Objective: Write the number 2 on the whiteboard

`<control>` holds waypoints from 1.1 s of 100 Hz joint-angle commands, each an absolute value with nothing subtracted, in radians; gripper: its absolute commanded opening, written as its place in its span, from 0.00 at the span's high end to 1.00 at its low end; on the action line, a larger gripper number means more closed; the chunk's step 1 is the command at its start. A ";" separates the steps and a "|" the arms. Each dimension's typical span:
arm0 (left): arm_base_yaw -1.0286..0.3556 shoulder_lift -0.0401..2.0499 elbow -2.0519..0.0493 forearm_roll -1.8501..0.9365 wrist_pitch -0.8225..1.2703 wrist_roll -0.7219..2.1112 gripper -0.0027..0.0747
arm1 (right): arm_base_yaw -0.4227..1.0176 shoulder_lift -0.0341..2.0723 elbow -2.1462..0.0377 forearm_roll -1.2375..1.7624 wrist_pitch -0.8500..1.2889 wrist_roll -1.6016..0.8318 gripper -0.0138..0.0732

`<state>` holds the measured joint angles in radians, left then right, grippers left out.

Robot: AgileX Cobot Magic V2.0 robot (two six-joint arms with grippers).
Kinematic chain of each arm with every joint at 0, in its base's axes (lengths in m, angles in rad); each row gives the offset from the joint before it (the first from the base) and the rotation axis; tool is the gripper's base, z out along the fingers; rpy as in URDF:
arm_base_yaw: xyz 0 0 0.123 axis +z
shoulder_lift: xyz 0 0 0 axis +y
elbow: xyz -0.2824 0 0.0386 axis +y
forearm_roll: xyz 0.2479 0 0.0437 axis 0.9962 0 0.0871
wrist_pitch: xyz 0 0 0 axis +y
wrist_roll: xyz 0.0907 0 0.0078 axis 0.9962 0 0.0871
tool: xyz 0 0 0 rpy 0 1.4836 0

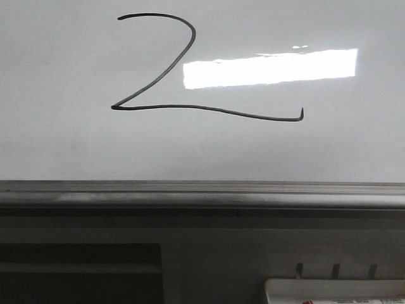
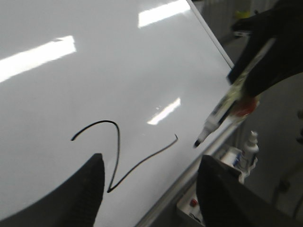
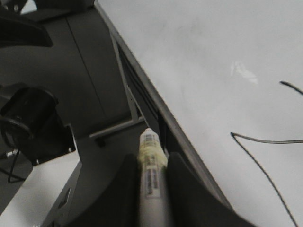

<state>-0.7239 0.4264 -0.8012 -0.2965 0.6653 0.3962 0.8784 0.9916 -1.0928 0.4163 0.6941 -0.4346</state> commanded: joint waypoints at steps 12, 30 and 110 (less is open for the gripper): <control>-0.724 0.622 -0.971 -0.473 0.878 0.641 0.52 | 0.995 1.097 -1.125 0.419 0.535 -0.520 0.91; -0.724 0.703 -1.016 -0.489 0.982 0.653 0.55 | 1.088 1.124 -1.125 0.419 0.449 -0.605 0.91; -0.724 0.778 -1.016 -0.556 0.996 0.702 0.99 | 1.202 1.124 -1.125 0.419 0.373 -0.634 0.91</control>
